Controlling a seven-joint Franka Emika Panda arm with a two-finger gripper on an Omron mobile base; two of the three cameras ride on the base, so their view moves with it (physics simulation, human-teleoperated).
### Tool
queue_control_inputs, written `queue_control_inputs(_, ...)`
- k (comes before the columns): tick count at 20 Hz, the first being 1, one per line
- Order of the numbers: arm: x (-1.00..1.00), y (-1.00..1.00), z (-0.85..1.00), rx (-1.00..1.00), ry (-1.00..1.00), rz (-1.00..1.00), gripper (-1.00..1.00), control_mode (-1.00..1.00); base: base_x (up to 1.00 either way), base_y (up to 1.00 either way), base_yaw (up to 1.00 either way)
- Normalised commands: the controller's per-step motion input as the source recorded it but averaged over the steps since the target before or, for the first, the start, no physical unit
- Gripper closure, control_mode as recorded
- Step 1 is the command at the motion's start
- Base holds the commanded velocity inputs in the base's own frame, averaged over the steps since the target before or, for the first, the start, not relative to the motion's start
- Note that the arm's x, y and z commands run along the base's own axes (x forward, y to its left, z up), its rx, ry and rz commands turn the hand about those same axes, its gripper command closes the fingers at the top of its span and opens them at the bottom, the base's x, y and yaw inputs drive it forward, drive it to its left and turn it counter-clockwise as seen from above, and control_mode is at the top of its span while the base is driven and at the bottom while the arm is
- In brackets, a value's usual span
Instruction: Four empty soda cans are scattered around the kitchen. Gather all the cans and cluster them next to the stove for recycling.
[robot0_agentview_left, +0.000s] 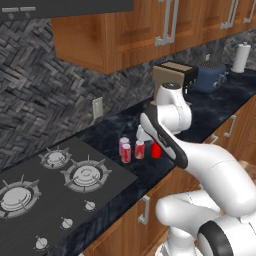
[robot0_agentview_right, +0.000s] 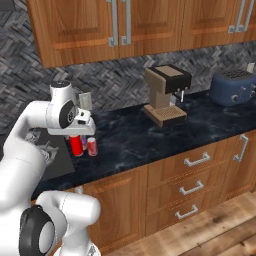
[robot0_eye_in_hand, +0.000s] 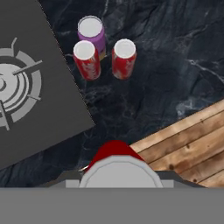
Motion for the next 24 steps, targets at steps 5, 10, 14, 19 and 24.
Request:
queue_control_inputs(5, 0.11, 0.0, -0.22, 0.0, 0.0, 0.03, 1.0, -1.0, 0.0, 0.0, 0.0)
queue_control_inputs(10, 0.11, 0.02, -0.28, 0.0, -0.01, 0.04, 1.0, -1.0, 0.0, 0.0, 0.0)
queue_control_inputs(14, 0.11, 0.03, -0.27, 0.0, 0.0, 0.04, 1.0, -1.0, 0.0, 0.0, 0.0)
queue_control_inputs(19, 0.12, 0.02, -0.27, 0.0, 0.0, 0.04, 1.0, -1.0, 0.0, 0.0, 0.0)
queue_control_inputs(24, 0.25, 0.01, -0.23, -0.01, -0.01, 0.03, 1.0, -1.0, 0.0, 0.0, 0.0)
